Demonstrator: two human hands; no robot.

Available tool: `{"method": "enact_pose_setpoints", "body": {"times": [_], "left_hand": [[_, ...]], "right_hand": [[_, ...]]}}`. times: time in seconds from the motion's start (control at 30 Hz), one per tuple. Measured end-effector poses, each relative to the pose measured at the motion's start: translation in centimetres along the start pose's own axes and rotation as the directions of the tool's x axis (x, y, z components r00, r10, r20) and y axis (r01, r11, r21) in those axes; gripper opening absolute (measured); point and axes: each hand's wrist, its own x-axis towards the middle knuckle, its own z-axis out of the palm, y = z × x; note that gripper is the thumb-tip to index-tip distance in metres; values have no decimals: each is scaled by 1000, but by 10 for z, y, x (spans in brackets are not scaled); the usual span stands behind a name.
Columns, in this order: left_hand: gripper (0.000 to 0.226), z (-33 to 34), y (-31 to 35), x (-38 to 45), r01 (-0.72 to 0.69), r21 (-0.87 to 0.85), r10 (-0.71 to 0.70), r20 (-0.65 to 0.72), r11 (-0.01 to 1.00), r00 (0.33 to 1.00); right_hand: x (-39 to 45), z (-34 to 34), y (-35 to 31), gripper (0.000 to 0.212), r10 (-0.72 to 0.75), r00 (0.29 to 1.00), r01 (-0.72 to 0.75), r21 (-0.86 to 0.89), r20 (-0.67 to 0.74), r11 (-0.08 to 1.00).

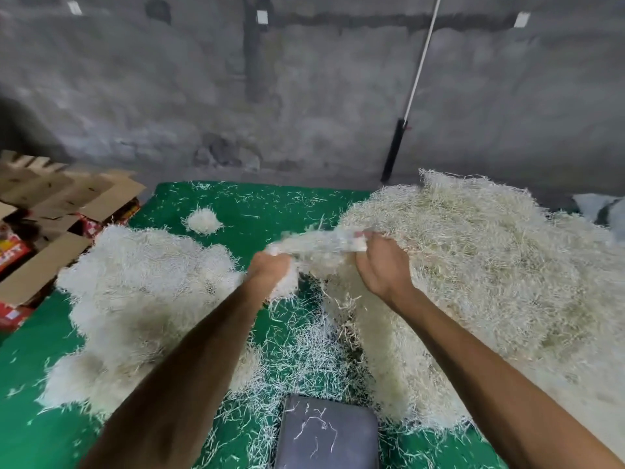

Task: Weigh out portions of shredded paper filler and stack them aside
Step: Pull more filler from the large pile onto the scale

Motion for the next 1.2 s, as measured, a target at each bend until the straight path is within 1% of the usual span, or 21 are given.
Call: {"method": "enact_pose_setpoints", "body": {"times": [0.07, 0.13, 0.17, 0.2, 0.27, 0.33, 0.37, 0.43, 0.47, 0.5, 0.57, 0.6, 0.67, 0.73, 0.8, 0.9, 0.97, 1.03, 1.1, 1.13, 1.2], "left_hand": [[49, -16, -27, 6, 191, -106, -194, -23, 976, 981], [43, -22, -47, 9, 236, -164, -252, -84, 958, 964], [42, -19, -50, 9, 208, -172, -226, -89, 963, 970], [47, -13, -47, 7, 166, -178, -182, -76, 970, 980], [65, 0, -32, 0, 38, -223, -53, -59, 974, 997], [74, 6, -14, -5, -94, -203, 88, -41, 975, 995], [74, 7, -7, -5, -138, -170, 134, -35, 976, 990], [72, 3, 4, -6, -198, -75, 198, -12, 977, 980], [71, 1, 9, -8, -232, -33, 232, 7, 972, 973], [71, 0, 16, -14, -274, 0, 274, 30, 962, 961], [81, 3, 33, -31, -375, 40, 369, 101, 926, 924], [87, 6, 41, -42, -420, 41, 410, 155, 907, 899], [89, 11, 48, -64, -496, -2, 480, 256, 868, 839], [86, 4, 43, -80, -521, -132, 535, 308, 843, 787], [76, -12, 28, -90, -480, -316, 566, 298, 818, 769], [33, -32, -5, -97, -418, -543, 542, 82, 728, 836], [27, -38, -29, -104, -267, -620, 408, 94, 738, 908], [46, -33, -51, -118, -21, -617, 268, 312, 787, 911], [72, -16, -68, -144, 212, -566, 171, 547, 797, 819], [82, -5, -75, -157, 255, -511, 141, 614, 821, 777], [100, 18, -90, -179, 212, -368, 58, 603, 905, 796]], "right_hand": [[1, -23, 7, 16, 77, 979, -28, 250, -188, 968], [15, -46, 25, 26, 164, 938, -97, 222, -306, 970], [20, -53, 34, 32, 209, 938, -175, 141, -277, 974], [21, -52, 41, 33, 240, 952, -236, 48, -190, 971], [13, -35, 50, 45, 263, 956, -257, -60, 133, 965], [0, -11, 54, 76, 294, 845, -286, -89, 446, 954], [-5, -2, 55, 86, 313, 807, -280, -141, 501, 949], [-9, 10, 49, 84, 257, 867, -176, -220, 428, 960], [-11, 13, 42, 79, 172, 911, -129, -138, 374, 982], [-13, 16, 32, 77, 92, 936, -116, 52, 340, 992], [-16, 20, 4, 88, 47, 940, -208, 456, 339, 865], [-16, 25, -10, 97, 55, 928, -267, 556, 368, 787], [-16, 32, -30, 108, 90, 902, -350, 595, 422, 723], [-12, 34, -28, 85, 149, 899, -394, 611, 412, 686], [-10, 30, -11, 64, 269, 896, -441, 651, 353, 617], [-19, 20, 18, 73, 503, 834, -525, 605, 225, 599], [-35, 12, 21, 81, 545, 814, -550, 573, 202, 608], [-63, 11, 4, 104, 491, 835, -542, 523, 249, 658], [-102, 23, -21, 117, 424, 855, -518, 456, 298, 723], [-121, 34, -31, 112, 389, 858, -507, 423, 336, 752], [-160, 57, -39, 81, 318, 838, -485, 339, 442, 806]]}}
